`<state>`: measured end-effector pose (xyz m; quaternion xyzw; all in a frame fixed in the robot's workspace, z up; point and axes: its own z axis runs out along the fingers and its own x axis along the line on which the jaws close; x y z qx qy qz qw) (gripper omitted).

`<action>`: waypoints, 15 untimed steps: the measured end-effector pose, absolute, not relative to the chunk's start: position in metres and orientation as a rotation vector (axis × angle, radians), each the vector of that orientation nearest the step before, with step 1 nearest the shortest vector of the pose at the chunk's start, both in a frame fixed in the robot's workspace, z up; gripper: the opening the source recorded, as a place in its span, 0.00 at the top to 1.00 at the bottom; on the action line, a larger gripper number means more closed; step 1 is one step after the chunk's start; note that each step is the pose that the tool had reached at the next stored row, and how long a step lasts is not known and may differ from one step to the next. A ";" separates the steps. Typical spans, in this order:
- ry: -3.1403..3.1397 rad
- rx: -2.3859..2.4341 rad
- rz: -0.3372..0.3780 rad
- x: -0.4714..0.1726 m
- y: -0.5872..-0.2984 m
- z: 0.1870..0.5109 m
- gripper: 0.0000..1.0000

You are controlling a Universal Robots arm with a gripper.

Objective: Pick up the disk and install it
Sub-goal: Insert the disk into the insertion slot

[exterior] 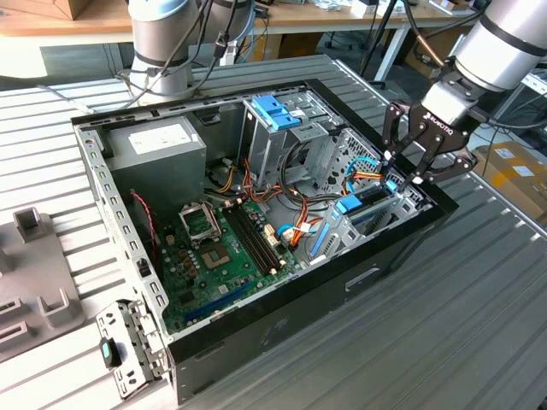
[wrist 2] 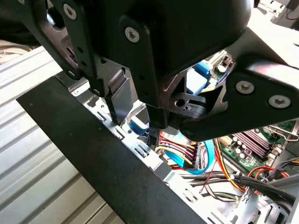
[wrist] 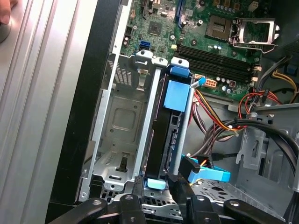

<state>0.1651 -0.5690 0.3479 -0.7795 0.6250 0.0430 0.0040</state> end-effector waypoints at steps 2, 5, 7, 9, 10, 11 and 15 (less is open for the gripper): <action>1.958 -2.443 0.135 0.165 -0.569 0.347 0.58; 1.958 -2.443 0.135 0.165 -0.569 0.345 0.58; 1.958 -2.443 0.135 0.165 -0.569 0.345 0.58; 1.958 -2.443 0.135 0.165 -0.569 0.345 0.58; 1.958 -2.443 0.135 0.165 -0.569 0.345 0.58; 1.958 -2.442 0.135 0.165 -0.568 0.345 0.58; 1.958 -2.443 0.134 0.165 -0.568 0.355 0.58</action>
